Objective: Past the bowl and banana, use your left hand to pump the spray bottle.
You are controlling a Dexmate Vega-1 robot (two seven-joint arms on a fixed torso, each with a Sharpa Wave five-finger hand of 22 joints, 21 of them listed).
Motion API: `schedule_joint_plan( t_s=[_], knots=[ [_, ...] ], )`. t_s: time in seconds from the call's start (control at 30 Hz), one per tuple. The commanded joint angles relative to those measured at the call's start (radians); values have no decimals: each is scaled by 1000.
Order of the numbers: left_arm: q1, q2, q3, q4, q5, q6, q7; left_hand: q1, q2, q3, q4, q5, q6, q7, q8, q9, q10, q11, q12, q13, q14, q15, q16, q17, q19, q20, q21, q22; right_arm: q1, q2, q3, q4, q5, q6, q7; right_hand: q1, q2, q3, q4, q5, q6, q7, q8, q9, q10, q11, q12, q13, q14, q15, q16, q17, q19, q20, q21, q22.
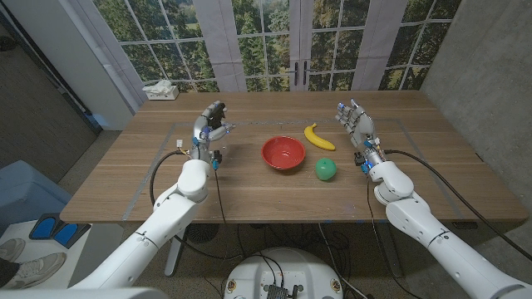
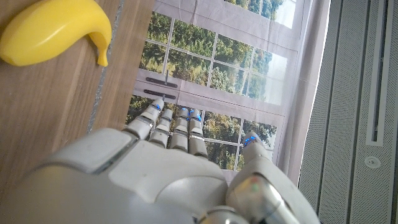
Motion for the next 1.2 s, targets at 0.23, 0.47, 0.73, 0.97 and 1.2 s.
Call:
schedule_joint_plan(
  t_s=[0.23, 0.47, 0.73, 0.97, 1.2],
  knots=[
    [-45, -24, 17, 116, -16, -8, -9, 136, 192, 184, 7, -6, -3, 7, 10, -17, -30, 8, 14, -32, -16, -74, -70, -385, -45, -134, -65, -81, 5, -5, -1, -5, 0, -13, -5, -7, 19, 2, -6, 1, 5, -1, 2, 2, 6, 3, 2, 4, 5, 6, 6, 2, 6, 5, 1, 3],
    [-50, -16, 23, 122, -31, 7, -22, 95, 157, 210, 0, -10, -8, 5, 11, -22, -49, 8, 24, -54, -64, -72, -147, -438, -83, -127, -104, -146, 8, -2, -1, -2, 1, -14, -6, -7, 19, 2, -6, 1, 5, -2, 2, 2, 6, 2, 3, 4, 6, 5, 7, 1, 6, 5, 1, 3],
    [-52, 5, 30, 106, -51, 45, -45, 53, 100, 207, 5, -31, -36, -3, 7, -24, -119, 14, 20, -84, -163, -64, -256, -507, -157, -85, -116, -213, 10, 0, -1, 3, 2, -13, -5, -7, 19, 2, -6, 1, 4, -1, 2, 2, 6, 2, 3, 4, 6, 5, 7, 1, 7, 6, 2, 3],
    [-53, 26, 36, 89, -64, 82, -61, -79, 88, 176, 23, -65, -102, -30, 5, -26, -244, 26, 7, -128, -316, -51, -366, -560, -317, -30, -165, -251, 10, -2, -1, 3, -2, -10, -5, -8, 19, 2, -6, 1, 4, -2, 2, 2, 6, 2, 3, 4, 6, 8, 6, 1, 6, 6, 1, 3],
    [-55, 45, 41, 78, -73, 90, -85, -172, 87, 112, 20, -101, -194, -46, 2, -29, -378, 44, 0, -178, -511, -4, -410, -574, -413, 8, -232, -254, 12, -1, -3, 1, -5, -13, -9, -8, 18, 2, -6, 1, 2, -2, 1, 2, 5, 2, 2, 4, 6, 7, 7, 1, 6, 6, 2, 3]
  ],
)
